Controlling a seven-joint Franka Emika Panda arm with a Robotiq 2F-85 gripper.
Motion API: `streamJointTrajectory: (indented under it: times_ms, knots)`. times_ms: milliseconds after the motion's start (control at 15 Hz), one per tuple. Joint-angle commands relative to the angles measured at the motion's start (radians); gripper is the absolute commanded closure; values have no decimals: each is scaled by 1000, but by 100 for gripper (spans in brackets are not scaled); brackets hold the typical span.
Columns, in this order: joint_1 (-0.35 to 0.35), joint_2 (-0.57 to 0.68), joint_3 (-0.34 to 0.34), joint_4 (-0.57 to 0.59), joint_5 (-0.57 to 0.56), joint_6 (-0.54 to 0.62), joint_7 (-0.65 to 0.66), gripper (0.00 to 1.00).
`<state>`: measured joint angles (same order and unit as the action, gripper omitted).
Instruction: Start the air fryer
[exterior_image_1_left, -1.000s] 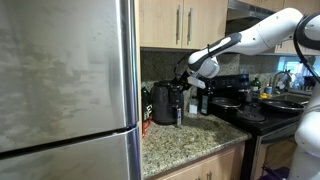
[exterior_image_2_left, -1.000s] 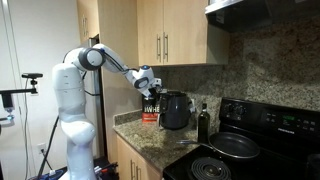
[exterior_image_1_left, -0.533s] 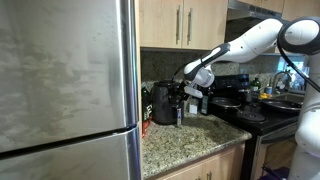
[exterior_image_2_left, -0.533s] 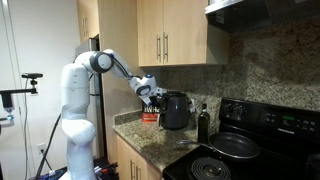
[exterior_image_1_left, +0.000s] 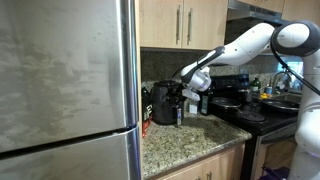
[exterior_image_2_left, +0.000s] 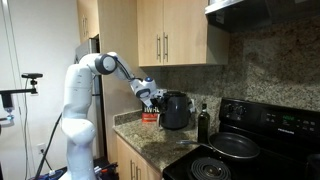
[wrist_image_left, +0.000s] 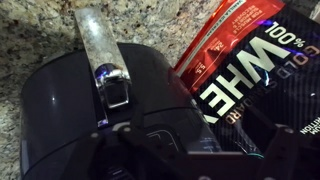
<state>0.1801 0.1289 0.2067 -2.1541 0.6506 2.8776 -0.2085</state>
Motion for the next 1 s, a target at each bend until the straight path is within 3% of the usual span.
streamJointTrajectory:
  times_ms: [0,333,667,933]
  knots:
    - [-12,76,30,53,85,85,-100,0]
    - [-31,59,93,70,208,152,-216,0]
    - [-23,1,65,32,174,149,-203,0]
    - [-8,24,69,43,176,135,-175,0]
